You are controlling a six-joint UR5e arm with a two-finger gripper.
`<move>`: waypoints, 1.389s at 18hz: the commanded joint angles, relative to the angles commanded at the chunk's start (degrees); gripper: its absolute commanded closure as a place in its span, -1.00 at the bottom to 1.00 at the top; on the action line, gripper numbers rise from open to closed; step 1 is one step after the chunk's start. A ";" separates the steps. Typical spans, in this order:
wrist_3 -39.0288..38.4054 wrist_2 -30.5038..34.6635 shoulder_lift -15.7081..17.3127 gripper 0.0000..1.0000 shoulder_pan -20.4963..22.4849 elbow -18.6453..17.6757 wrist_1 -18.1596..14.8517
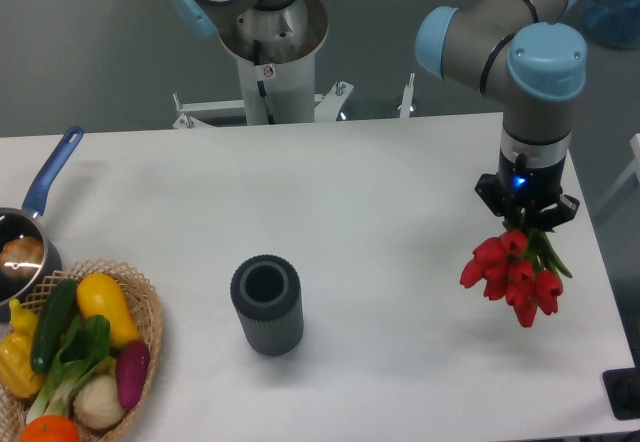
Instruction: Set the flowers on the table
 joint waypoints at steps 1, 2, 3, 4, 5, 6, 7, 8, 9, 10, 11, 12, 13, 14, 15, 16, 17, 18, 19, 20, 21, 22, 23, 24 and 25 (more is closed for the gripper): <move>0.00 0.00 0.00 1.00 -0.09 -0.26 0.00; 0.00 -0.09 -0.09 1.00 -0.70 -0.35 0.09; -0.52 -0.09 -0.18 1.00 -2.01 -0.26 0.09; -0.61 -0.09 -0.35 1.00 -3.42 -0.35 0.18; -1.14 -0.09 -0.44 1.00 -4.82 -0.53 0.26; -2.62 -0.09 -0.79 1.00 -5.62 -0.61 0.35; -3.94 -0.26 -1.31 0.99 -6.32 -0.62 0.44; -4.48 -0.26 -1.75 0.95 -7.03 -0.62 0.53; -4.57 -0.26 -1.93 0.94 -7.29 -0.79 0.62; -4.74 -0.44 -2.11 0.94 -7.38 -1.23 0.70; -4.75 -0.61 -2.11 0.93 -7.47 -1.58 0.79; -4.75 -0.96 -2.11 0.92 -7.47 -2.28 1.66; -4.75 -1.23 -2.20 0.90 -7.56 -2.98 3.58; -4.83 -1.49 -2.63 0.85 -7.65 -3.77 5.17; -4.83 -1.58 -2.99 0.78 -8.00 -4.39 5.88; -4.92 -1.58 -3.42 0.73 -8.17 -4.57 5.89; -4.92 -1.58 -3.69 0.67 -8.26 -4.57 5.89; -4.92 -1.76 -3.69 0.58 -8.26 -4.48 5.89; -5.10 -2.19 -3.78 0.49 -8.26 -4.57 5.89; -5.10 -2.54 -3.87 0.34 -8.26 -4.57 5.89; -5.10 -2.55 -3.96 0.24 -8.26 -4.57 5.89; -5.10 -2.46 -4.04 0.12 -8.26 -4.57 5.89; -5.10 -2.46 -4.13 0.03 -8.26 -4.66 5.89; -5.10 -2.46 -4.13 -0.03 -8.26 -4.66 5.89; -5.10 -2.46 -4.13 -0.11 -8.26 -4.66 5.89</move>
